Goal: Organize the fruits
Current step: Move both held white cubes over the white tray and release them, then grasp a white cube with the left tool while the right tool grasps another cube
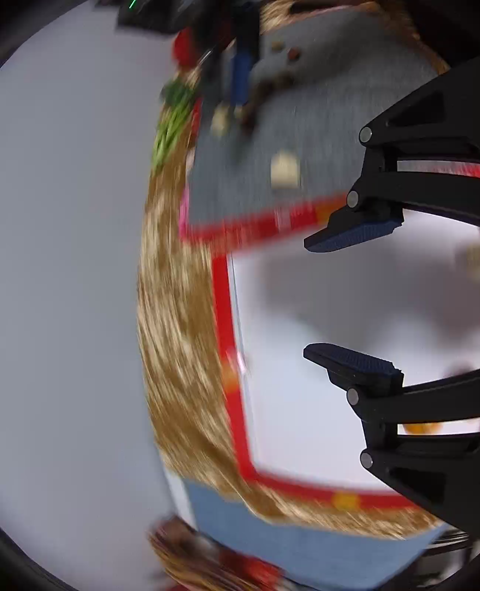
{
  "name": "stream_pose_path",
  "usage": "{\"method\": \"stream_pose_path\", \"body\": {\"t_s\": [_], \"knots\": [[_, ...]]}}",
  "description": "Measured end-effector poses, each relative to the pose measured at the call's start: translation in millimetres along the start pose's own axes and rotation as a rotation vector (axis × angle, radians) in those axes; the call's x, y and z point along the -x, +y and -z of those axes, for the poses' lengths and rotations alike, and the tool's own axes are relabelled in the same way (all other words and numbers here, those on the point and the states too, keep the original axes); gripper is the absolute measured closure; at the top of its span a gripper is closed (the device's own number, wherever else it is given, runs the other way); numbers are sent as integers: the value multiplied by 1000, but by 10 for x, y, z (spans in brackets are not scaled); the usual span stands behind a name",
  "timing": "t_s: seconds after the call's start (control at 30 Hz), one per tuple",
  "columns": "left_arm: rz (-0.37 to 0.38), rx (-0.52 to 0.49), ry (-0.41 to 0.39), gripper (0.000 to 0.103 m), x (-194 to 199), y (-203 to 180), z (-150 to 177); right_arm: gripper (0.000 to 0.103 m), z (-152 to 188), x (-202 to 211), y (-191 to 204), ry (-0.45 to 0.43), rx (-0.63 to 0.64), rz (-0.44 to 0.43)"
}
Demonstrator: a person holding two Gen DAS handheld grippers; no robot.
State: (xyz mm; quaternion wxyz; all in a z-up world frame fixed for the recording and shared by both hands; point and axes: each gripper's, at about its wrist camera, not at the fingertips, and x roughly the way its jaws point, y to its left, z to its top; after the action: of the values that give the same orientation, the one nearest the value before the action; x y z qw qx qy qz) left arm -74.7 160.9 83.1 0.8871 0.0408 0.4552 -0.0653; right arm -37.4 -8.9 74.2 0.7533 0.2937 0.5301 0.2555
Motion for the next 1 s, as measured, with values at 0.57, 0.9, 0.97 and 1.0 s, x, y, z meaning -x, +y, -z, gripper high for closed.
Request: {"method": "stream_pose_path", "body": {"t_s": [0.57,0.9,0.97,1.0], "knots": [[146,-216,54,52,-522,-950,-121,50,-475,534,-1239,-63,-231,210],[155,-181,123,67,-809,-897,-149,60,-508,261,-1277,-11,-193,384],[154,-161,124,71,-835,-875,-157,64,-497,216,-1199,-4,-138,446],[151,-157,119,77,-850,-877,-172,71,-496,231,-1196,-5,-131,451]]}}
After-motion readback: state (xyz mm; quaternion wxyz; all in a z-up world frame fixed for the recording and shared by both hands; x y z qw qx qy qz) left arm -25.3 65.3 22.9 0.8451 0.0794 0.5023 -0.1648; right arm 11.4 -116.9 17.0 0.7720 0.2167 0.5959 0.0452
